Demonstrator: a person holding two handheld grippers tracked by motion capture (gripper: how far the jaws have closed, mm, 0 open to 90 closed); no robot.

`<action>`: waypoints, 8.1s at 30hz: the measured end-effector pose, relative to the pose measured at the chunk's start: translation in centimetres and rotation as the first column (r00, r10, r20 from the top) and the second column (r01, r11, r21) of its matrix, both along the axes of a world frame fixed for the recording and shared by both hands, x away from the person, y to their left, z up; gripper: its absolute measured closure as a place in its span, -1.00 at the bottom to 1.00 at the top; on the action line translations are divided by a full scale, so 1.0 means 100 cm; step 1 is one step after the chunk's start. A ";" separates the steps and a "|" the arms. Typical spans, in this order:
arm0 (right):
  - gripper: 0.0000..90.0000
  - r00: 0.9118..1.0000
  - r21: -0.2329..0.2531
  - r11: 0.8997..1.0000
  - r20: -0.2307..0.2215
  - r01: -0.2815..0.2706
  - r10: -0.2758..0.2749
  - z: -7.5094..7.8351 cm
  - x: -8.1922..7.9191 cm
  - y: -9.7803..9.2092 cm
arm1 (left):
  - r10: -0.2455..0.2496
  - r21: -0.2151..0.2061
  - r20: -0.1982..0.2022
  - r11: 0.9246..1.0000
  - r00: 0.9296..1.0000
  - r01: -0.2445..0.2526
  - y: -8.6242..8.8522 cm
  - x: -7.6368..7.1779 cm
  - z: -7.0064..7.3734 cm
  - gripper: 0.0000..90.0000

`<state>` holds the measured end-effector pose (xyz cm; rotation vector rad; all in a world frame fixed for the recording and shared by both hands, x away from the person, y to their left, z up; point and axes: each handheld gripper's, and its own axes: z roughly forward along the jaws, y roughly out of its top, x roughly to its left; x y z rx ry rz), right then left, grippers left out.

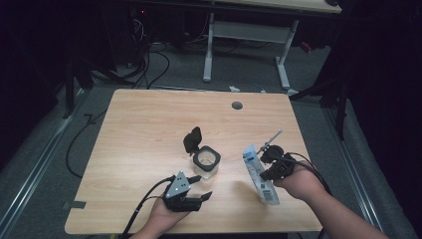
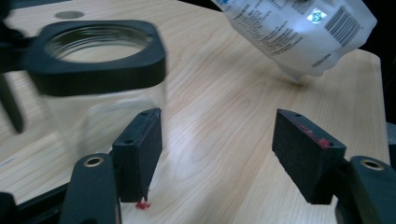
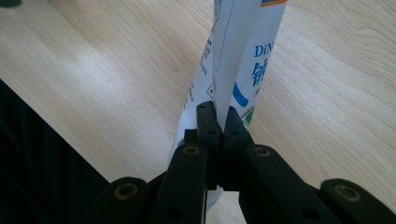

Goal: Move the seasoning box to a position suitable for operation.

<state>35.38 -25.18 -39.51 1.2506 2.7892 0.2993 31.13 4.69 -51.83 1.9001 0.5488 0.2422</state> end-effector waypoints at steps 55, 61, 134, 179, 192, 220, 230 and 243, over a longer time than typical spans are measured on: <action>0.99 0.991 0.104 0.985 0.015 -0.136 0.135 0.036 -0.007 0.088 | -0.126 0.003 -0.005 0.992 0.992 0.126 -0.071 -0.011 -0.003 -0.37; 0.99 0.992 0.094 0.987 0.026 -0.128 0.126 0.038 -0.005 0.085 | -0.105 -0.014 0.042 0.994 0.994 0.105 -0.068 -0.016 0.001 -0.16; 0.99 0.997 0.099 0.994 0.062 -0.050 0.044 0.034 0.017 0.102 | 0.040 -0.022 0.089 0.999 0.995 -0.038 -0.061 -0.020 0.011 0.19; 1.00 0.992 0.070 0.994 0.097 -0.089 0.082 0.044 0.022 0.109 | 0.032 -0.052 0.114 0.998 0.993 -0.026 -0.060 -0.021 0.020 0.14; 1.00 0.991 0.068 0.994 0.101 -0.091 0.084 0.047 0.024 0.110 | 0.030 -0.060 0.124 0.998 0.992 -0.023 -0.060 -0.020 0.024 0.14; 1.00 0.991 0.055 0.995 0.106 -0.082 0.076 0.051 0.033 0.108 | -0.002 -0.053 0.135 0.999 0.991 0.009 -0.063 -0.009 0.031 0.14; 1.00 0.992 0.049 0.995 0.104 -0.081 0.076 0.049 0.032 0.109 | -0.005 -0.061 0.133 0.998 0.991 0.013 -0.064 -0.009 0.029 0.14; 1.00 0.992 0.054 0.994 0.097 -0.091 0.085 0.048 0.031 0.109 | -0.005 -0.058 0.133 0.998 0.991 0.013 -0.064 -0.012 0.028 0.14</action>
